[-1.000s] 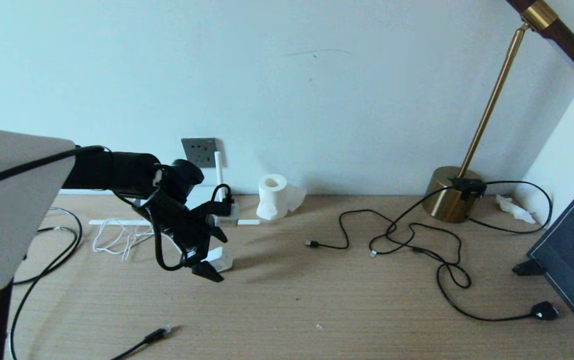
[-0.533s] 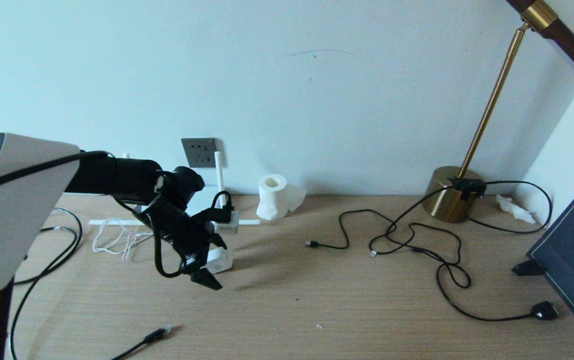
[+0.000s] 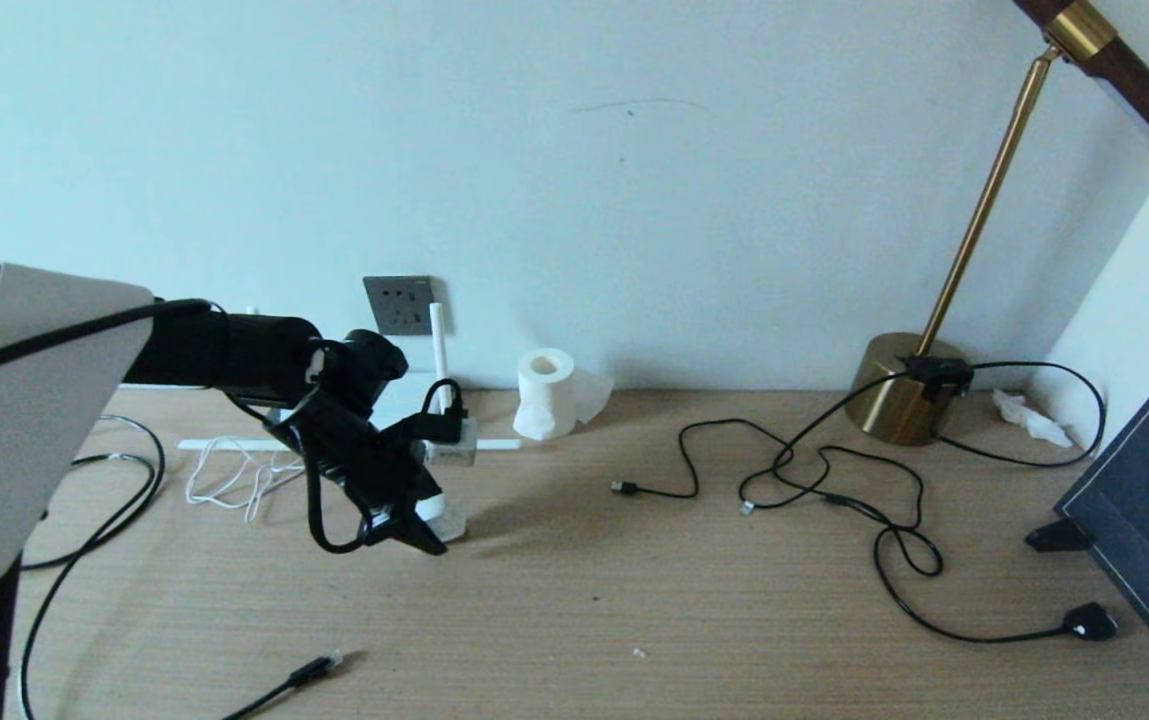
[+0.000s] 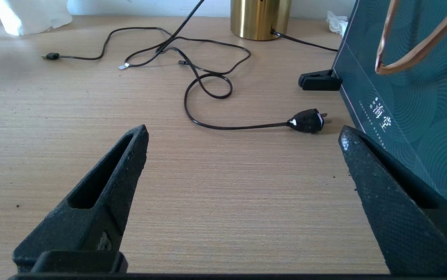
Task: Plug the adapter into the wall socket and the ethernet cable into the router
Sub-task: Pick up plug, then align plug and socket
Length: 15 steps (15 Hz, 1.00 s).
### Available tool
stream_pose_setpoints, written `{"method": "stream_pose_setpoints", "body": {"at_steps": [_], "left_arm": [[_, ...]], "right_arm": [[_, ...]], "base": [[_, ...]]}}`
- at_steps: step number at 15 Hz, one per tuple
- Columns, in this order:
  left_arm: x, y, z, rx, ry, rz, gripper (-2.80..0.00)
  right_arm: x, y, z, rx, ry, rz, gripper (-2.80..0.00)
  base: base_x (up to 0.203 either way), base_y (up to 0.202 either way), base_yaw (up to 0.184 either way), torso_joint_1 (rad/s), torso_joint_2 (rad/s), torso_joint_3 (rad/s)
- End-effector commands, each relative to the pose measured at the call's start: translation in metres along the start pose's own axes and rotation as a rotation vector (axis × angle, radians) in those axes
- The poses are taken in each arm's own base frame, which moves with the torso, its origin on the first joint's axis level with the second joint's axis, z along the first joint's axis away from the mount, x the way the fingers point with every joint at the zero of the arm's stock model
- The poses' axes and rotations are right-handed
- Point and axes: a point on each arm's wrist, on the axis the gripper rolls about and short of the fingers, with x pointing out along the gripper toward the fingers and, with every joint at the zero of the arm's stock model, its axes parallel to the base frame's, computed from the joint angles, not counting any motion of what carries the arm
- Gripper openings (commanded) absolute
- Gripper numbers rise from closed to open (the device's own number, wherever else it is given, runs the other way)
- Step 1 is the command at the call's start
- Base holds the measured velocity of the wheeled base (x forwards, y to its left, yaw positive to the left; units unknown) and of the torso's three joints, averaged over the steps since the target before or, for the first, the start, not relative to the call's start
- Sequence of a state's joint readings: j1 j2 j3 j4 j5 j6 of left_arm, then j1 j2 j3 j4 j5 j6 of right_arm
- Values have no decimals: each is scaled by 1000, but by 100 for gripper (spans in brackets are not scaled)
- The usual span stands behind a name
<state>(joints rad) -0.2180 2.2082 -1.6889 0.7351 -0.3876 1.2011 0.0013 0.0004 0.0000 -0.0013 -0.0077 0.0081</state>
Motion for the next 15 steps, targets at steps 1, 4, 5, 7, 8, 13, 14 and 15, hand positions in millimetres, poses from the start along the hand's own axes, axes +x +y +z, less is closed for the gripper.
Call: {"method": "stream_pose_setpoints", "body": {"at_steps": [1, 4, 5, 7, 8, 13, 14, 15], "left_arm": [[-2, -1, 0, 6, 0, -1, -280], [-2, -1, 0, 4, 0, -5, -280], [-4, -2, 1, 5, -1, -4, -280], [-16, -8, 5, 7, -32, -3, -280], [-27, -14, 8, 3, -69, -9, -280], [-134, -75, 32, -164, -370, -14, -280], [-158, -88, 30, -177, -412, 19, -280], [-181, -104, 26, -188, -442, 64, -280]], "right_arm": [[0, 0, 0, 0, 1, 0, 0], [0, 0, 0, 0, 0, 0, 0], [0, 0, 0, 0, 0, 0, 0], [0, 0, 0, 0, 1, 0, 0], [0, 0, 0, 0, 1, 0, 0], [0, 0, 0, 0, -1, 0, 0], [0, 0, 0, 0, 0, 0, 0], [0, 0, 0, 0, -1, 0, 0]], "base": [[0, 0, 0, 0, 0, 0], [0, 0, 0, 0, 0, 0], [0, 0, 0, 0, 0, 0], [0, 0, 0, 0, 0, 0], [0, 0, 0, 0, 0, 0], [0, 0, 0, 0, 0, 0], [0, 0, 0, 0, 0, 0], [0, 0, 0, 0, 0, 0]]}}
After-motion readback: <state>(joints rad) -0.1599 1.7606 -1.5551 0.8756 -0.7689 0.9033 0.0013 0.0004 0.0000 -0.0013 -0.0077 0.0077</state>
